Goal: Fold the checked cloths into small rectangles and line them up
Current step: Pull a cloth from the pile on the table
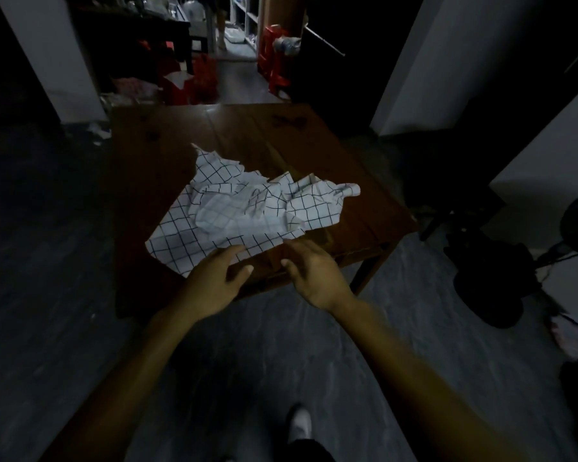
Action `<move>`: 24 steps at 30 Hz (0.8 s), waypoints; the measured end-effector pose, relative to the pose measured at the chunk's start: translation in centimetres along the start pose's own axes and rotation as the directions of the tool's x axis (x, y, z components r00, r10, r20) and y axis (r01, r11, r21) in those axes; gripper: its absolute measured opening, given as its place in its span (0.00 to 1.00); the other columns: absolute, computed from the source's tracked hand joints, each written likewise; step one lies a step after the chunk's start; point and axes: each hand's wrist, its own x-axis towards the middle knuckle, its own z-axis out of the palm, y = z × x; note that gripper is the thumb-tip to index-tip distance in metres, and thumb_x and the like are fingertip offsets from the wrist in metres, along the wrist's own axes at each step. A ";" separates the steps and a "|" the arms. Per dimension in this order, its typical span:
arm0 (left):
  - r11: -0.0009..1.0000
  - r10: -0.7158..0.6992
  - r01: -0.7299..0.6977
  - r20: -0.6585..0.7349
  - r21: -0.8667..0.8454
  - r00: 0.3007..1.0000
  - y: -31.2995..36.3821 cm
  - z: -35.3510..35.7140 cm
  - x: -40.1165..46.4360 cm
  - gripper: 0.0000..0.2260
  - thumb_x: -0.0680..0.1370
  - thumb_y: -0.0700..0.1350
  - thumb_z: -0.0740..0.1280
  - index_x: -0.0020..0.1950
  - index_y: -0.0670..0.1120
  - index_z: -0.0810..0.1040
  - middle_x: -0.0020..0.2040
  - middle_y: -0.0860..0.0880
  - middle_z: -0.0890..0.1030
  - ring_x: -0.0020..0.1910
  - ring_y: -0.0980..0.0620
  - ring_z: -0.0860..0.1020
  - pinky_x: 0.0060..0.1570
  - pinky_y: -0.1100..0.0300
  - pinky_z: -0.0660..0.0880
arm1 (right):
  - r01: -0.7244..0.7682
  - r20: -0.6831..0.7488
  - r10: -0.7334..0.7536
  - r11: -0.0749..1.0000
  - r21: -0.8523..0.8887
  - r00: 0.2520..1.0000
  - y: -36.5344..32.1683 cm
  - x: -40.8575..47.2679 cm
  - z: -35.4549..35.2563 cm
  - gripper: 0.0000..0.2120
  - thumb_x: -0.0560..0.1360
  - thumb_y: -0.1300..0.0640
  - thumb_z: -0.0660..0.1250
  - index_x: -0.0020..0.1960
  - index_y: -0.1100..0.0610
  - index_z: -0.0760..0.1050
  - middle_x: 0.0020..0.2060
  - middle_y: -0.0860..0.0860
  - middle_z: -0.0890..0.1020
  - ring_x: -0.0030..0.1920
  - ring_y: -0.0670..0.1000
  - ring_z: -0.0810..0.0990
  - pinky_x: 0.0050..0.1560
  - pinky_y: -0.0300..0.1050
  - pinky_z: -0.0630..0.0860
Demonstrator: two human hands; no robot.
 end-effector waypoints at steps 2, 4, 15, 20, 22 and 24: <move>1.000 -0.020 0.020 -0.010 -0.005 1.000 -0.8 0.3 2.4 0.21 0.78 0.51 0.62 0.71 0.50 0.66 0.70 0.47 0.69 0.66 0.49 0.68 0.62 0.58 0.66 | -0.015 0.037 0.015 1.000 -0.006 0.999 1.5 2.4 0.6 0.21 0.80 0.51 0.60 0.72 0.53 0.65 0.68 0.54 0.71 0.68 0.53 0.68 0.68 0.50 0.67; 0.999 -0.036 0.036 -0.018 0.001 0.999 -1.5 0.8 4.9 0.22 0.78 0.51 0.63 0.71 0.49 0.66 0.69 0.46 0.69 0.65 0.49 0.69 0.62 0.59 0.66 | -0.037 0.079 0.037 0.999 -0.009 0.996 3.5 4.8 1.0 0.22 0.80 0.51 0.60 0.72 0.52 0.64 0.70 0.53 0.68 0.69 0.52 0.66 0.68 0.46 0.64; 0.990 -0.124 0.124 -0.001 0.068 0.992 -1.8 4.4 20.2 0.18 0.79 0.49 0.61 0.68 0.47 0.70 0.64 0.45 0.73 0.62 0.46 0.72 0.56 0.62 0.66 | 0.010 0.178 -0.033 0.991 0.131 0.983 14.5 18.8 3.7 0.19 0.78 0.56 0.64 0.68 0.57 0.70 0.63 0.56 0.75 0.62 0.54 0.74 0.64 0.48 0.70; 0.960 -0.234 0.238 -0.041 0.146 0.971 -2.5 6.4 24.8 0.22 0.79 0.50 0.61 0.72 0.44 0.65 0.70 0.44 0.69 0.67 0.46 0.68 0.64 0.57 0.63 | 0.010 0.267 -0.018 0.999 0.032 0.963 18.8 22.4 5.8 0.25 0.76 0.54 0.67 0.71 0.57 0.66 0.67 0.57 0.72 0.65 0.56 0.70 0.65 0.48 0.67; 0.955 -0.254 0.255 -0.025 0.152 0.967 -3.0 7.2 26.1 0.22 0.80 0.50 0.60 0.72 0.45 0.64 0.71 0.45 0.67 0.68 0.47 0.67 0.66 0.58 0.61 | 0.000 0.303 0.001 1.000 -0.003 0.953 20.0 23.1 6.9 0.27 0.75 0.54 0.68 0.72 0.57 0.65 0.68 0.57 0.70 0.67 0.56 0.68 0.66 0.49 0.65; 0.953 -0.259 0.259 -0.017 0.157 0.966 -3.6 7.8 27.4 0.22 0.80 0.50 0.61 0.72 0.45 0.64 0.71 0.45 0.67 0.68 0.47 0.67 0.65 0.59 0.61 | -0.017 0.320 0.027 0.999 -0.034 0.947 21.1 23.7 8.1 0.30 0.74 0.54 0.69 0.72 0.56 0.63 0.70 0.56 0.68 0.70 0.56 0.65 0.67 0.50 0.63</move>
